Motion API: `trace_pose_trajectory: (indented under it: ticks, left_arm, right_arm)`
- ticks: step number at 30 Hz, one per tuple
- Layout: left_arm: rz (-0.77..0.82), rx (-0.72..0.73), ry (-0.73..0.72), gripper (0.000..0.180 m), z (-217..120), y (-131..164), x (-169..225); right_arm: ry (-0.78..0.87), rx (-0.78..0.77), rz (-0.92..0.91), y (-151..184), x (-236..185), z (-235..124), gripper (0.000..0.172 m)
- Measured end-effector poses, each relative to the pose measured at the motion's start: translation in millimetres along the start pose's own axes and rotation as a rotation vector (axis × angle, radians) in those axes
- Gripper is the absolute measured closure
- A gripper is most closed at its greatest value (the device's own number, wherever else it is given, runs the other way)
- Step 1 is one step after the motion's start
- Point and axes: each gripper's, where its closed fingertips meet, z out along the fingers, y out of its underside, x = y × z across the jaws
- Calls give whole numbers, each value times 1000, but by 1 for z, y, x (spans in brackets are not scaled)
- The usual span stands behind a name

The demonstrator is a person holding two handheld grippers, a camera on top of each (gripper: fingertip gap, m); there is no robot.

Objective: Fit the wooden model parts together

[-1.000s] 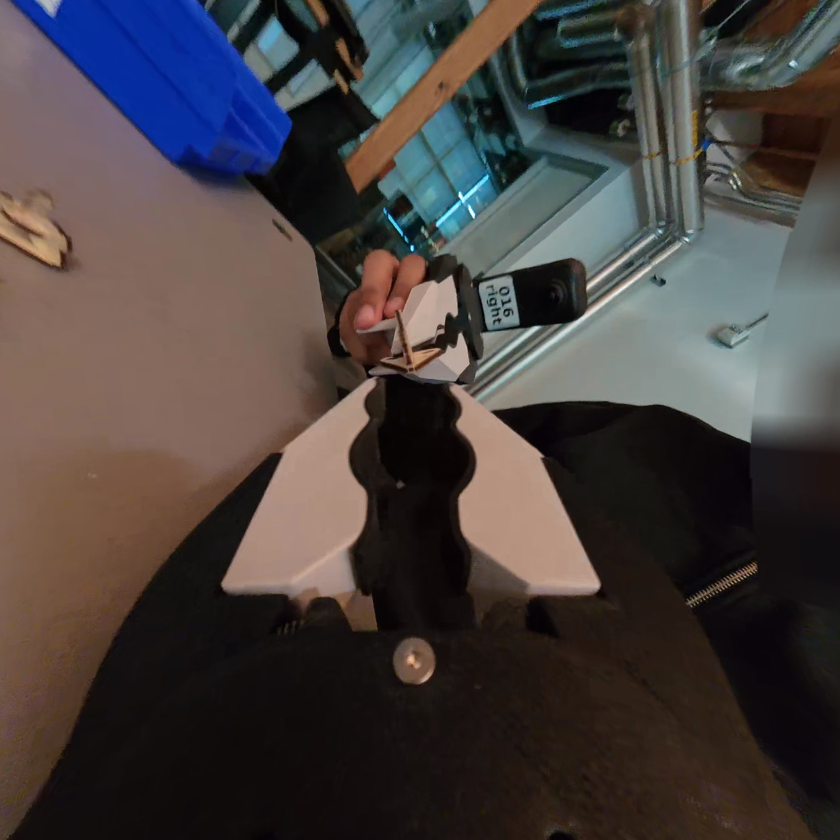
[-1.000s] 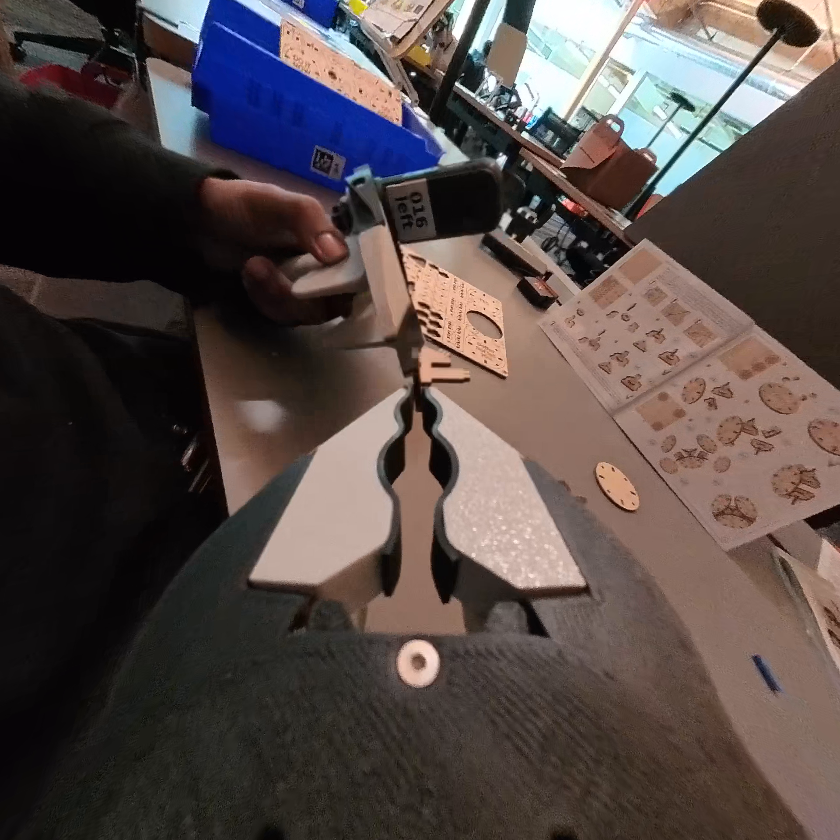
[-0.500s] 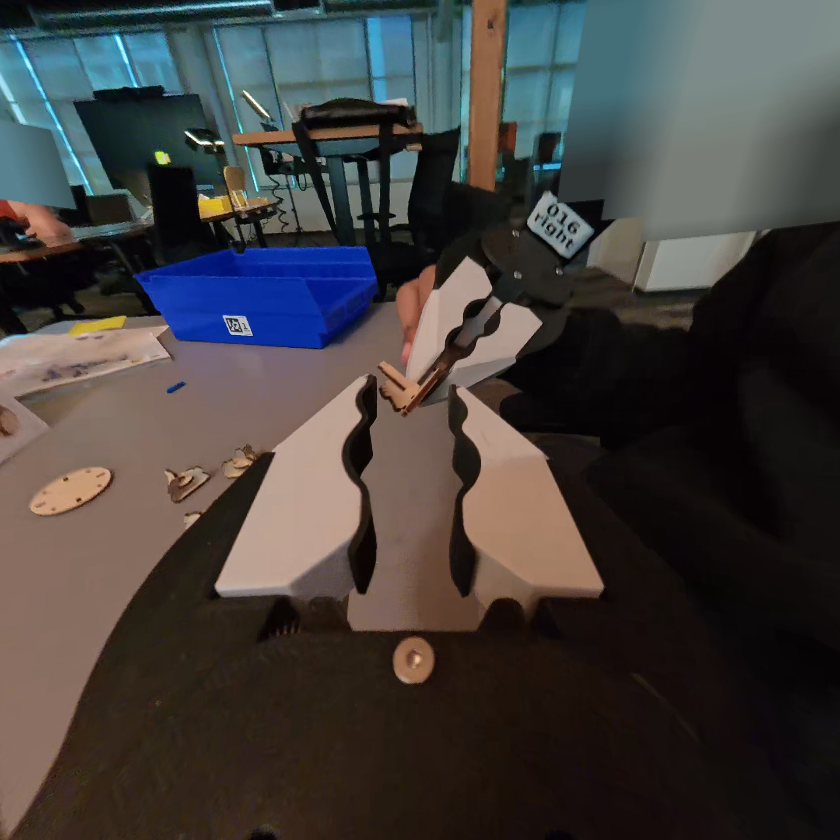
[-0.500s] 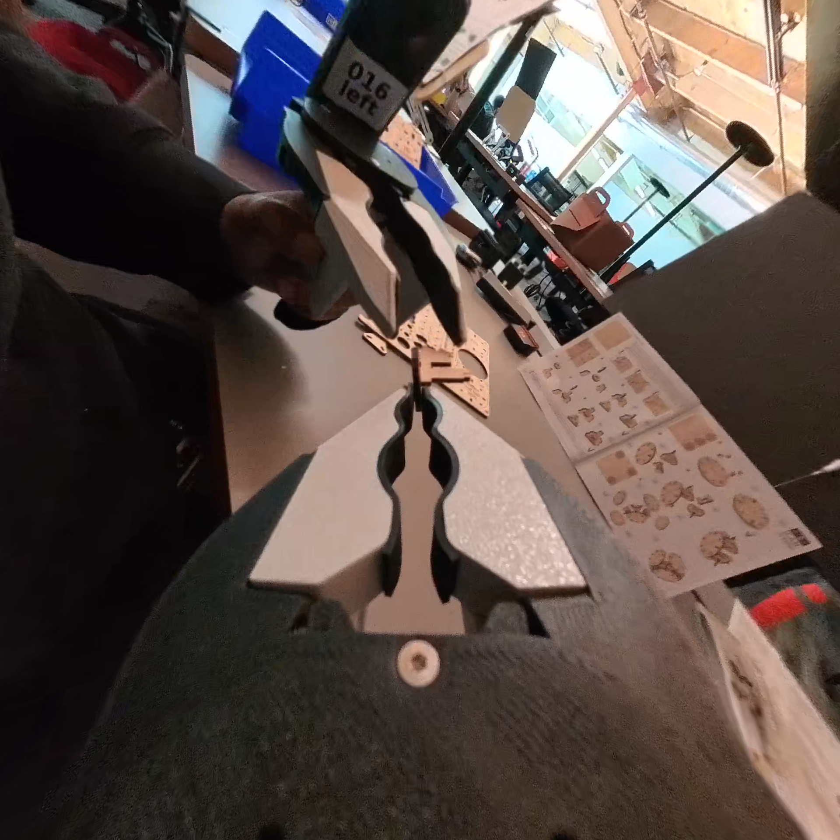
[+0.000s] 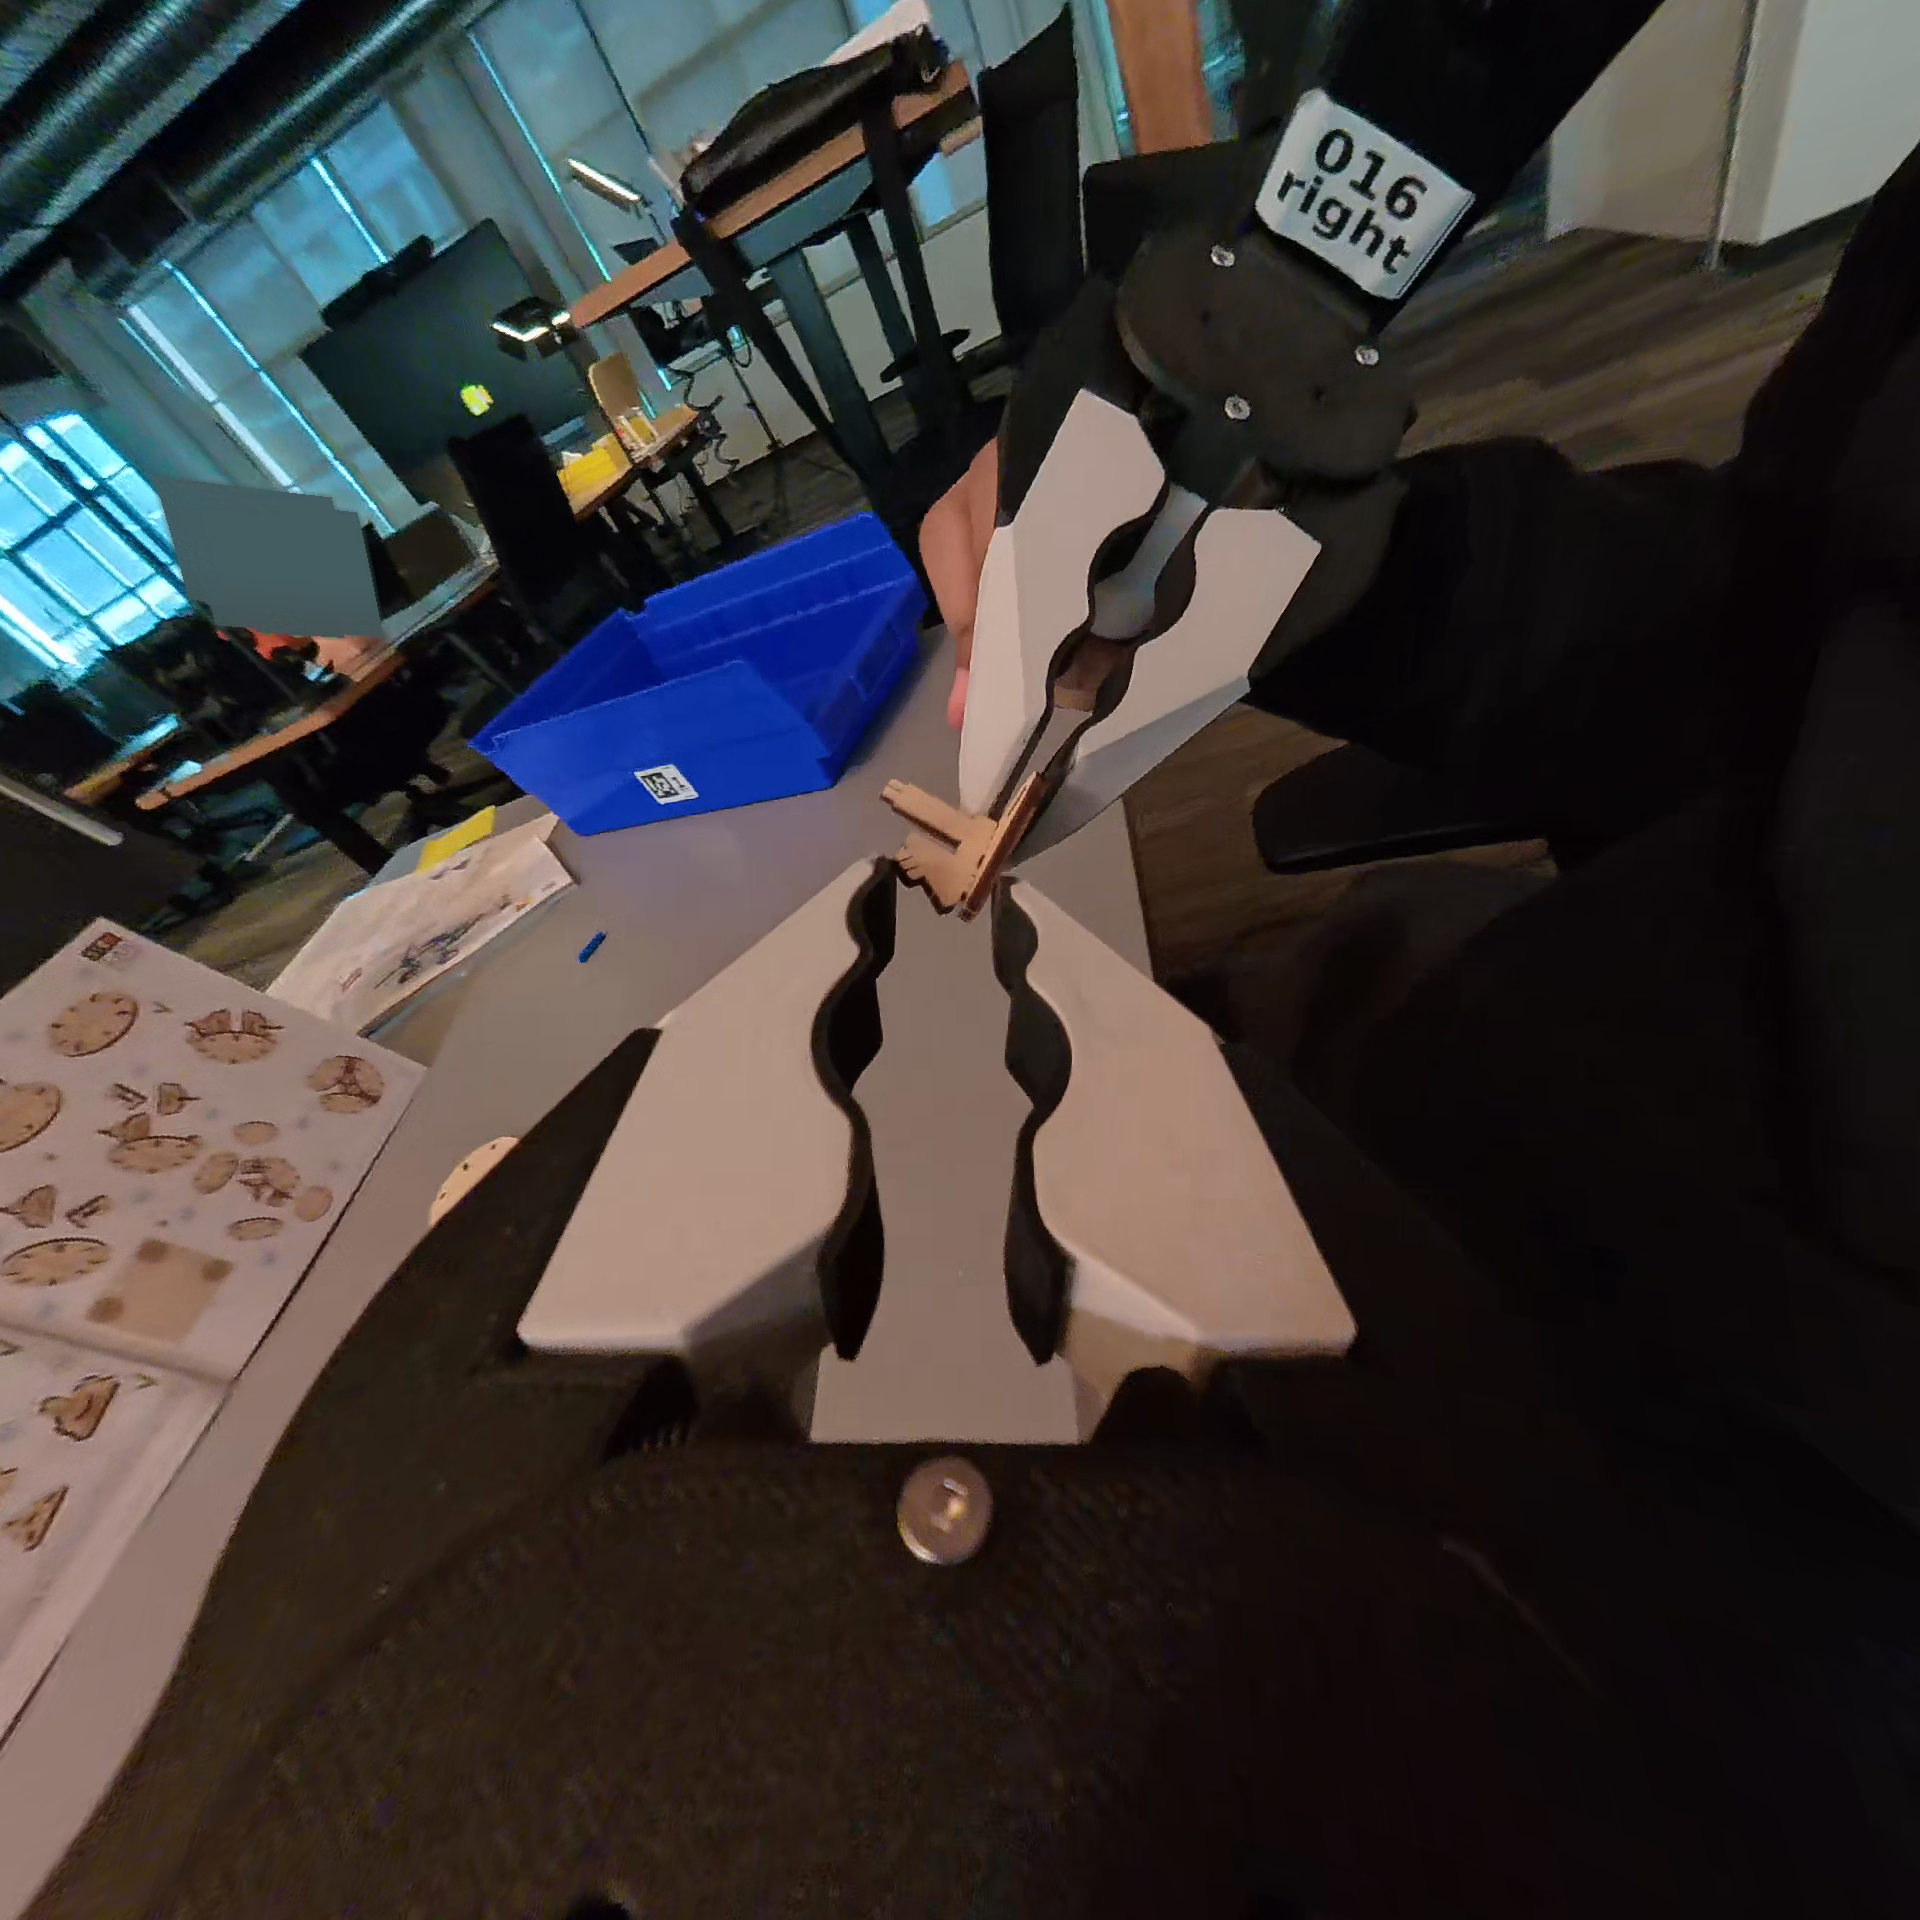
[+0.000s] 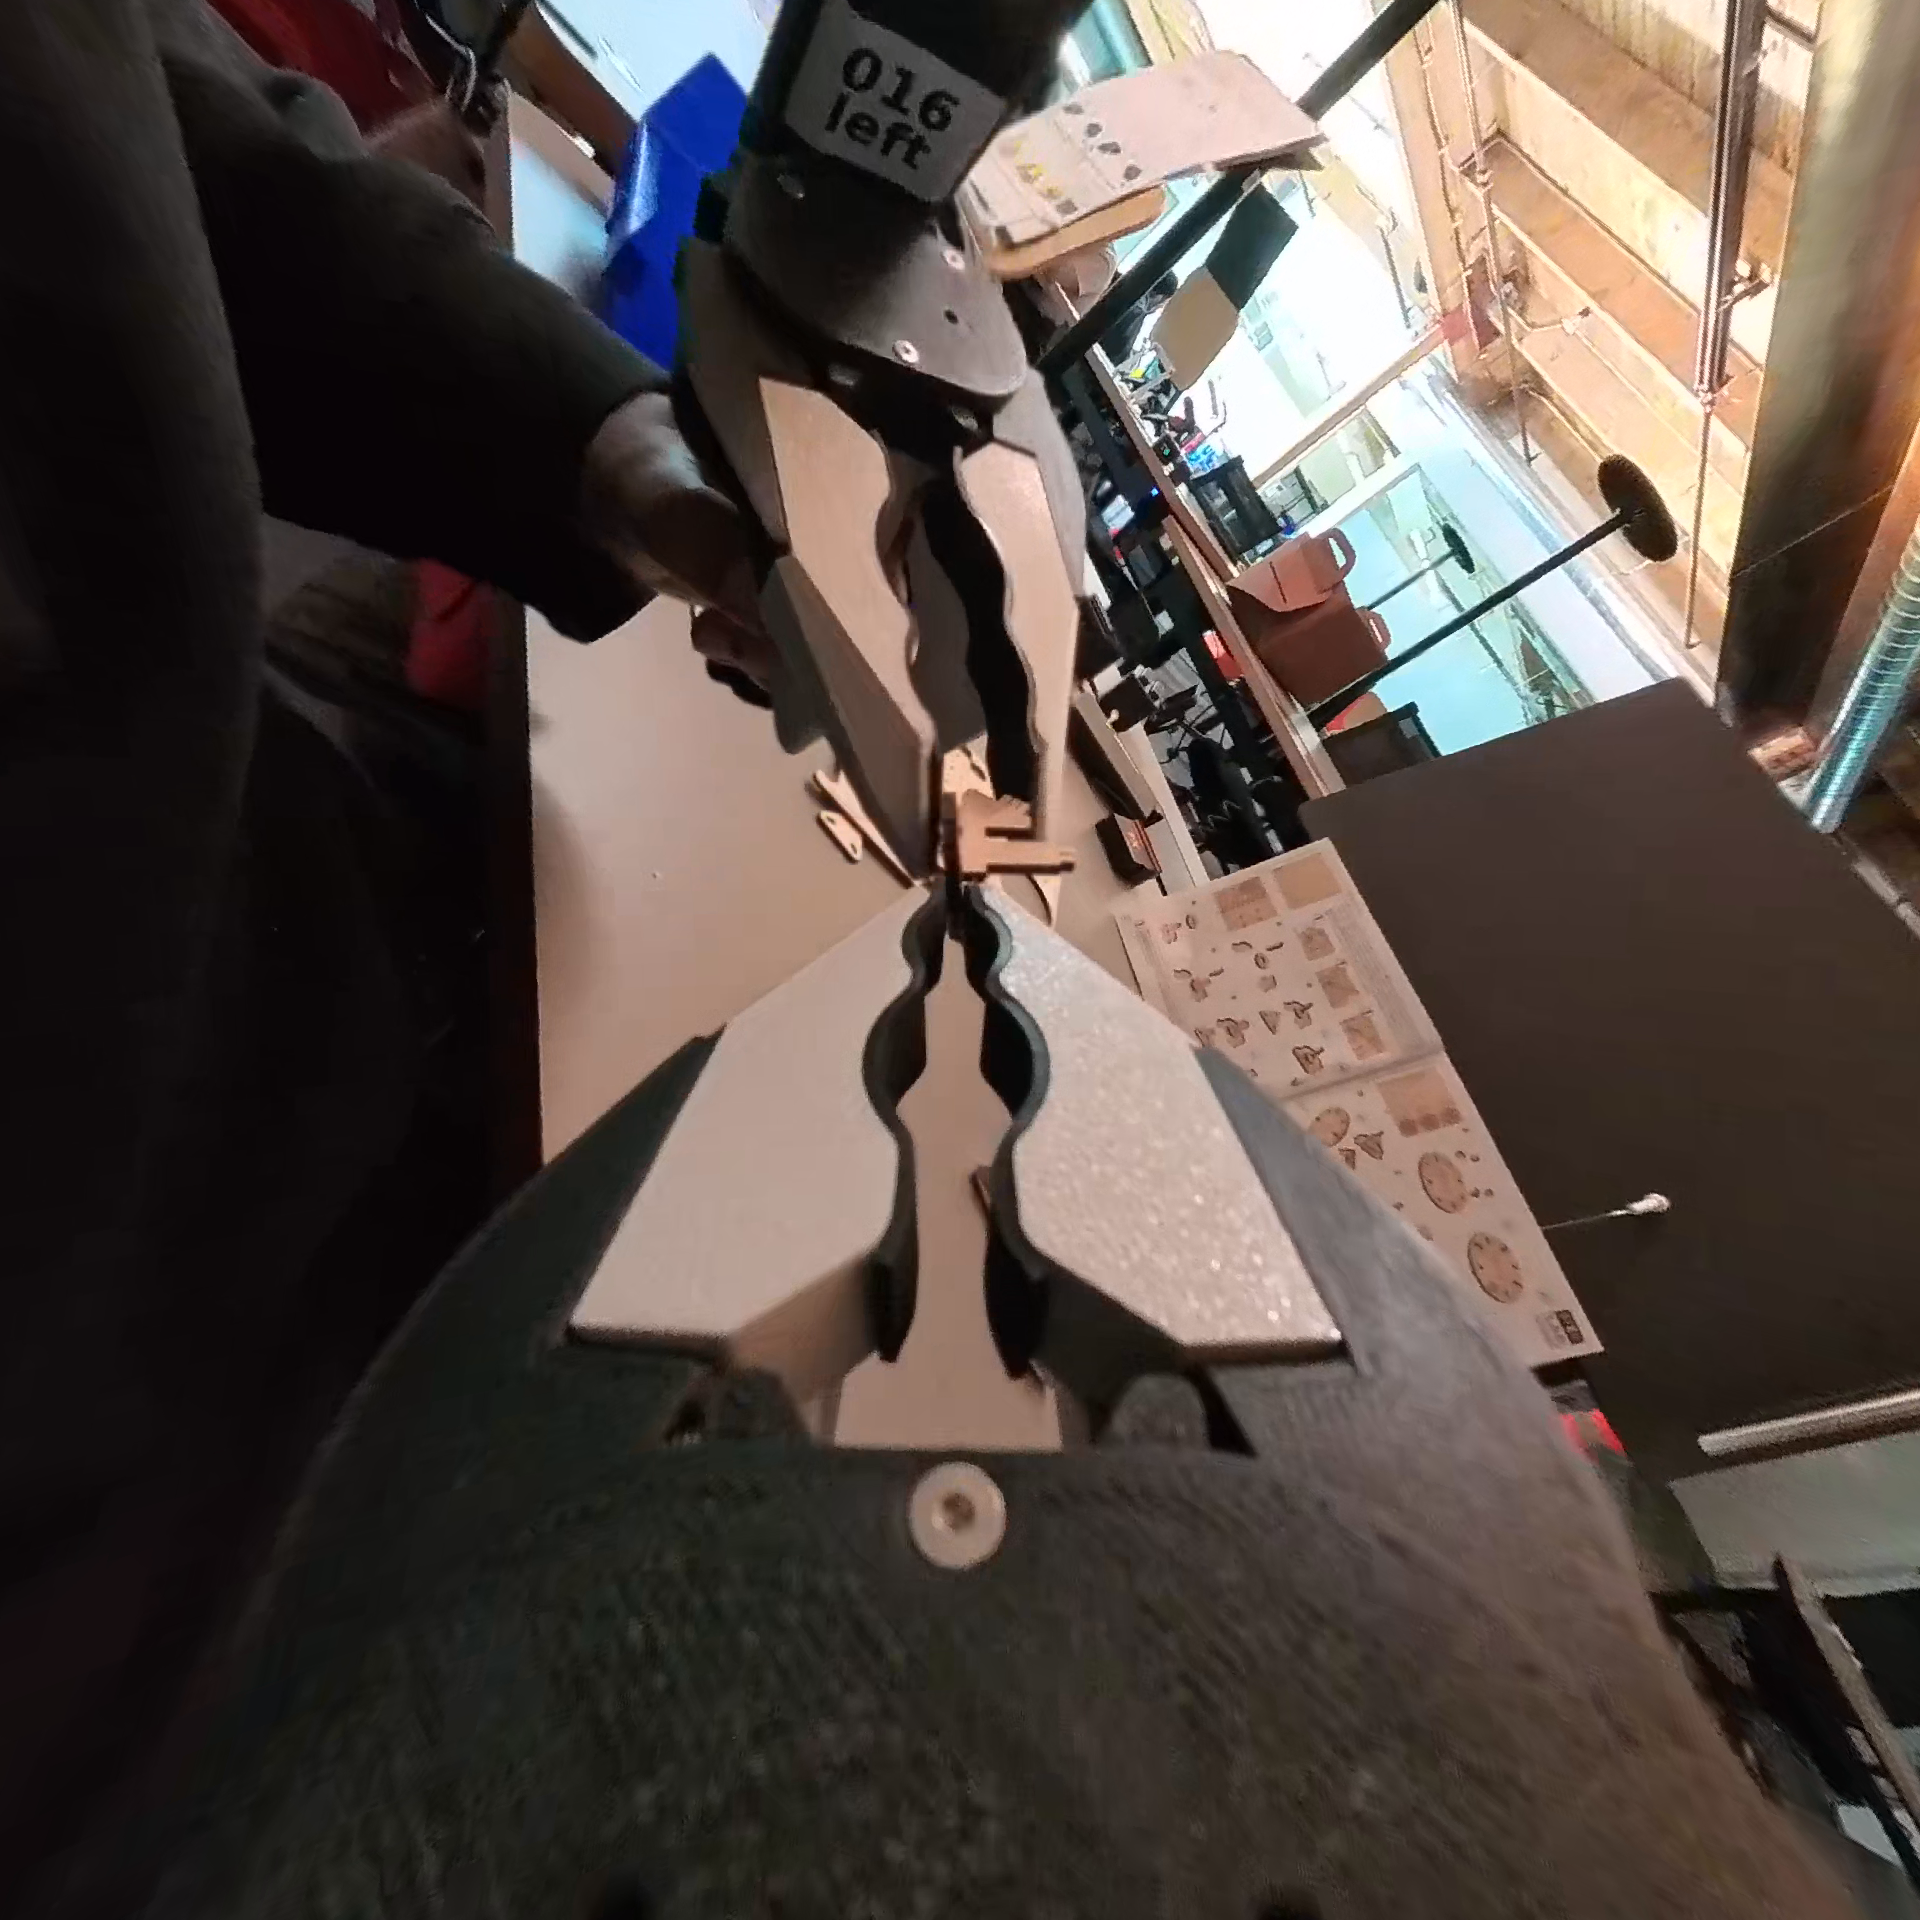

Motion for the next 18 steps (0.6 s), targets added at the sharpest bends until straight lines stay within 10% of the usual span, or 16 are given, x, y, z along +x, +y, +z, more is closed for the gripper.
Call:
trace_pose_trajectory:
  ticks: [13, 18]
  left_arm:
    - [3, -67, -23, 166, 1, -2, 0]
    - [-77, -192, -27, 167, 12, 46, -13]
  right_arm:
    - [-1, 11, 13, -3, 2, -5, 170]
    - [-18, -140, 18, 42, -5, 10, 170]
